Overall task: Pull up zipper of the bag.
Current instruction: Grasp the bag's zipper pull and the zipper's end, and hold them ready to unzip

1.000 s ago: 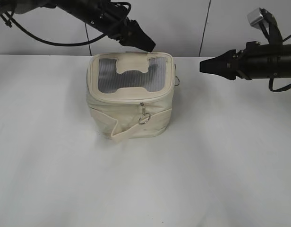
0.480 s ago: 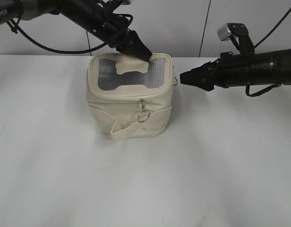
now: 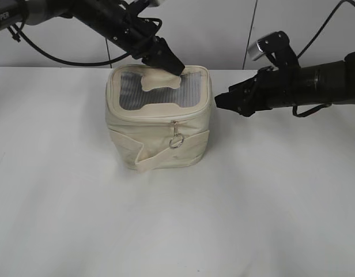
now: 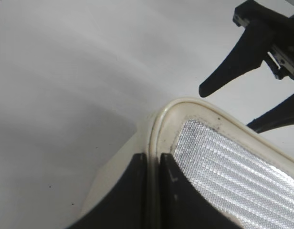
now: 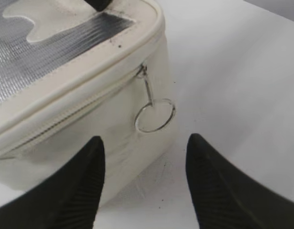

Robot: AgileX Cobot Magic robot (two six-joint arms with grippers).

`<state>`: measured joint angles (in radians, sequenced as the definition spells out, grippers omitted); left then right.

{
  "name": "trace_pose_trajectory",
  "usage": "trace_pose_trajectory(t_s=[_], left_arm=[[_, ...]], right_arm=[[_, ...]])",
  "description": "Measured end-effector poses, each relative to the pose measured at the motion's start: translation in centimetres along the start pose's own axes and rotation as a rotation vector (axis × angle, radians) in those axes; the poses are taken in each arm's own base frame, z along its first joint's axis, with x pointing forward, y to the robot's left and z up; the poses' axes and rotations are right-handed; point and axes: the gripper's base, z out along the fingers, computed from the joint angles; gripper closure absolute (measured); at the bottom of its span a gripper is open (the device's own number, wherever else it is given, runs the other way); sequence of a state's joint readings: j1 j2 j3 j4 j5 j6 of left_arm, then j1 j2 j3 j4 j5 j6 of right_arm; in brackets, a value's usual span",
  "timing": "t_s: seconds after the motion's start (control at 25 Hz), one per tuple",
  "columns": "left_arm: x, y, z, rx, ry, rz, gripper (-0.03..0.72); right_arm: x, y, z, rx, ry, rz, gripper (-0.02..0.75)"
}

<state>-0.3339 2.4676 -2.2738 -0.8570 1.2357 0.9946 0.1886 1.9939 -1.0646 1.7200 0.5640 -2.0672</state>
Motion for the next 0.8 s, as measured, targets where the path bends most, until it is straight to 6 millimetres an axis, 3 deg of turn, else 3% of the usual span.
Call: trace_pose_trajectory(t_s=[0.4,0.8], left_arm=[[0.0,0.0,0.0,0.000,0.000,0.000,0.638],[-0.1,-0.1,0.1,0.000,0.002,0.001,0.638]], right_arm=[[0.1,-1.1,1.6,0.018,-0.010,0.015,0.305],[-0.5,0.1,3.3,0.029,0.004,0.010,0.305]])
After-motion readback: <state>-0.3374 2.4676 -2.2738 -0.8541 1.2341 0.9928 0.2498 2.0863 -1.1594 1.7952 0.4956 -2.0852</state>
